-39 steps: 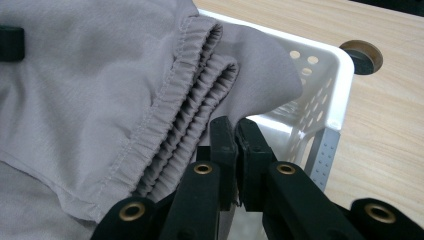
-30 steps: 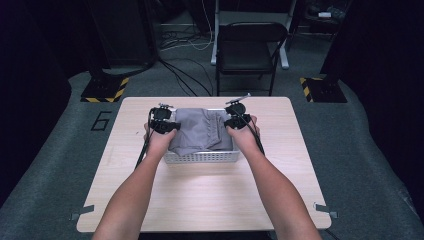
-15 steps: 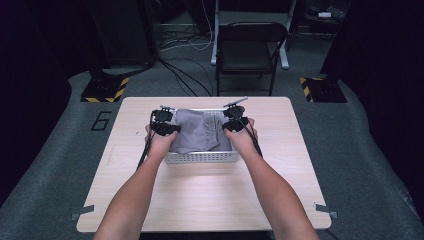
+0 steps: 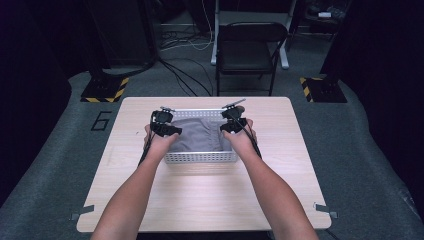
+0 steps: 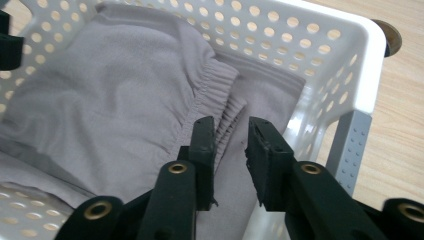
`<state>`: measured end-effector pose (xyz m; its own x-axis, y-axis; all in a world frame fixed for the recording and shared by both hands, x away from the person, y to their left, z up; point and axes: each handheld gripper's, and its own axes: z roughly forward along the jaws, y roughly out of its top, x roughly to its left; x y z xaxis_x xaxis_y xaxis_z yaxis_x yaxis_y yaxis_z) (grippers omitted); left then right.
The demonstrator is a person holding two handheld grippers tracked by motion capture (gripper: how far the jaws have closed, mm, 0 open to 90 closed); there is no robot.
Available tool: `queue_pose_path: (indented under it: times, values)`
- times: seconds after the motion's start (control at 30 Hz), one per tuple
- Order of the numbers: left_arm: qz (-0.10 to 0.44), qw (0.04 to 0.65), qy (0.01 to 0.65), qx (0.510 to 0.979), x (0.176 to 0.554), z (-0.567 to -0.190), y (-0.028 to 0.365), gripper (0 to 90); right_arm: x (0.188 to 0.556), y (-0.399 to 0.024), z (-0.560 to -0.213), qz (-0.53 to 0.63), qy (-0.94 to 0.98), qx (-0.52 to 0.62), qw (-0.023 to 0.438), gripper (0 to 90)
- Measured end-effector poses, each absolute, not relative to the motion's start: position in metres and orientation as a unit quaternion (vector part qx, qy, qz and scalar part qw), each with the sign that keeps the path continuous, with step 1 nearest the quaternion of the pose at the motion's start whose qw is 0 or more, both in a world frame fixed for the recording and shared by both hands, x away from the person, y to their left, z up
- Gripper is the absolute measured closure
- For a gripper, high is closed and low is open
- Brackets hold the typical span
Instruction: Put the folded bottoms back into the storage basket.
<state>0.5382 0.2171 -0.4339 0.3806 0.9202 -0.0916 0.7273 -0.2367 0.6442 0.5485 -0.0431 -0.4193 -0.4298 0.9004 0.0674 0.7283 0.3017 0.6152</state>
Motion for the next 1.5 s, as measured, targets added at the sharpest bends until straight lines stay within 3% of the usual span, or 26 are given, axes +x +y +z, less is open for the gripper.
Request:
queue_pose_path:
  times: [0.4, 0.97, 1.5]
  values:
    - [0.154, 0.330, 0.533, 0.764, 0.531, -0.426, 0.227, 51.2, 0.544, -0.051, -0.419, 0.305, 0.786, 0.515, 0.152, 59.6]
    - [0.155, 0.350, 0.520, 0.764, 0.516, -0.413, 0.233, 49.4, 0.538, -0.058, -0.406, 0.321, 0.786, 0.500, 0.170, 57.8]
    - [0.138, 0.384, 0.502, 0.762, 0.480, -0.402, 0.247, 47.9, 0.512, -0.060, -0.389, 0.333, 0.811, 0.458, 0.144, 53.5]
